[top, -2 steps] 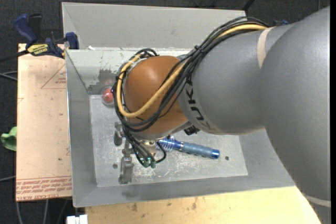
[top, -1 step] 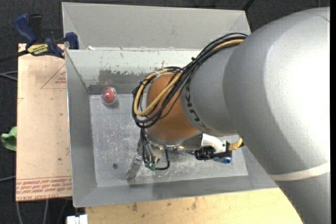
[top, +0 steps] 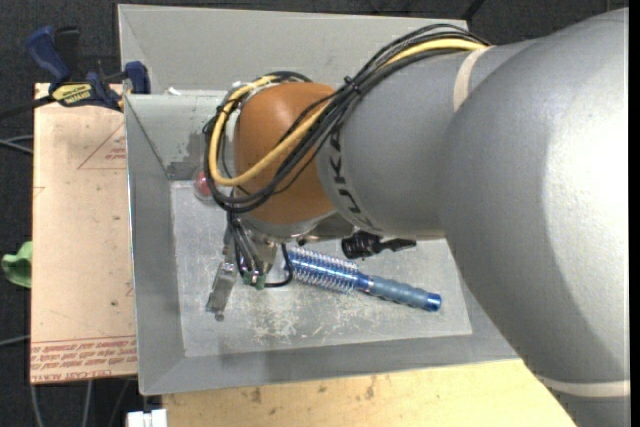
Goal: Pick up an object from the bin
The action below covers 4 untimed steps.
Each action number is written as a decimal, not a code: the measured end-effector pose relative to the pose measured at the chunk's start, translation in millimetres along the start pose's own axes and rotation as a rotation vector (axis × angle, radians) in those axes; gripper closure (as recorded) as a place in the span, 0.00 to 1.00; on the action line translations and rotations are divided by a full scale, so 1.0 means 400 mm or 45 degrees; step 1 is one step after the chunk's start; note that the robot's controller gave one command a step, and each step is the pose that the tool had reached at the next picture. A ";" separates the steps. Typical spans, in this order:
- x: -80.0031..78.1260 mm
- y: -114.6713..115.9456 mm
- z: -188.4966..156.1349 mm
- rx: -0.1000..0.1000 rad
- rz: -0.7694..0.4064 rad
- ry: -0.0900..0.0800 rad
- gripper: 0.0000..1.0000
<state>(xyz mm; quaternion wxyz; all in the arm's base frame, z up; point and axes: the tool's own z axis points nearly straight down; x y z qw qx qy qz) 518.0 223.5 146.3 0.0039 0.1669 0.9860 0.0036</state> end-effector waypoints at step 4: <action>-0.170 -0.374 0.196 0.011 -0.132 0.015 0.00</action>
Offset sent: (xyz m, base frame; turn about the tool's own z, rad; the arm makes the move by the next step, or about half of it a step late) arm 0.0031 -0.0894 -0.0510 0.0908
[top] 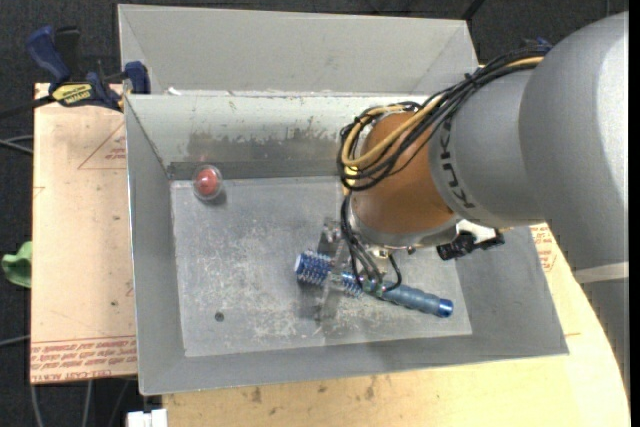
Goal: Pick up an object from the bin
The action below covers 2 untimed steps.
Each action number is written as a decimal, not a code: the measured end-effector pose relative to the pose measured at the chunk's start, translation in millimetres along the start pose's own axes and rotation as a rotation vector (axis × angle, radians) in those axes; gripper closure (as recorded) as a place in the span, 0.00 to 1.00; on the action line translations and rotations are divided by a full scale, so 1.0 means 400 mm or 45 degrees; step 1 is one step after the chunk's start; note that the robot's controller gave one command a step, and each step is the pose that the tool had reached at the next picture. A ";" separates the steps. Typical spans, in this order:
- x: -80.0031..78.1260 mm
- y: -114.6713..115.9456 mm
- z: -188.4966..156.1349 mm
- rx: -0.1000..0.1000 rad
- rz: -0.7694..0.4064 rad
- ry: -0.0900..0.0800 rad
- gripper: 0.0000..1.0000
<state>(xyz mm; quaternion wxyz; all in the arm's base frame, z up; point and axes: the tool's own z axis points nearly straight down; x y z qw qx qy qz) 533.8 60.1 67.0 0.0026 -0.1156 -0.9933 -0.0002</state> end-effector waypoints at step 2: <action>0.012 0.008 -0.400 -0.004 -0.234 -0.019 1.00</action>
Offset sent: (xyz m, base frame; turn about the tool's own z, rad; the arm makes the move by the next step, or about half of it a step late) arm 0.0000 0.0000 0.0000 0.0000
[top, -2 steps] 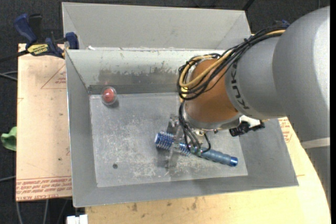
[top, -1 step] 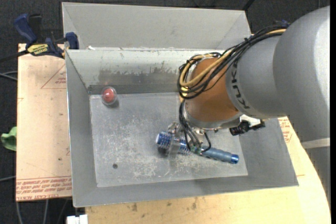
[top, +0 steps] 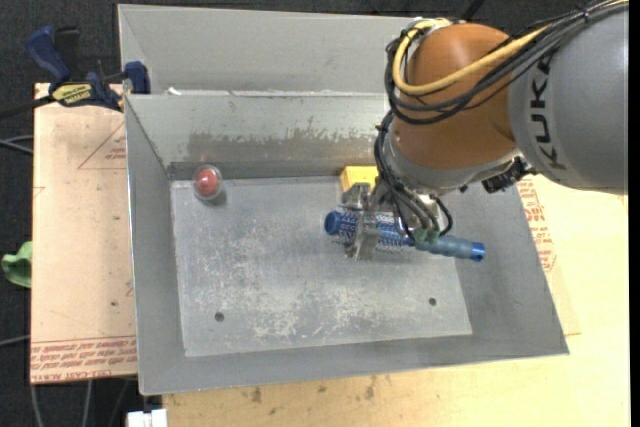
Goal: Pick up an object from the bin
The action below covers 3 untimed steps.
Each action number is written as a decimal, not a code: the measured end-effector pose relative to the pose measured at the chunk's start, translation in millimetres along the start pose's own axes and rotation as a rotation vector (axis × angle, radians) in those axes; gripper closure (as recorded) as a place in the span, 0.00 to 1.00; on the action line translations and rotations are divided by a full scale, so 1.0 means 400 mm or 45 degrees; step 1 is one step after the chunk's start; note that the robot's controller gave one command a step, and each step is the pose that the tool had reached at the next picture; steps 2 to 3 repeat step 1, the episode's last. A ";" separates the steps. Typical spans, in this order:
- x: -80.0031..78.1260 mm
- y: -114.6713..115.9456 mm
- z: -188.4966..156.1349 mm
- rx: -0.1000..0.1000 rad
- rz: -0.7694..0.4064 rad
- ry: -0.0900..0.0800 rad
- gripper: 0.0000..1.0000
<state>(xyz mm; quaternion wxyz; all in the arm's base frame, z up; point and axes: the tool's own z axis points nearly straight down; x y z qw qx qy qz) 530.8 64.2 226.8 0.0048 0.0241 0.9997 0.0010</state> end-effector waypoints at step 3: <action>0.026 0.044 -0.116 -0.001 -0.020 0.003 1.00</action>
Offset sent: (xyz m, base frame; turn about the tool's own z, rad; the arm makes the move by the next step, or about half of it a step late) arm -0.0109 0.0161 0.0442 -0.0124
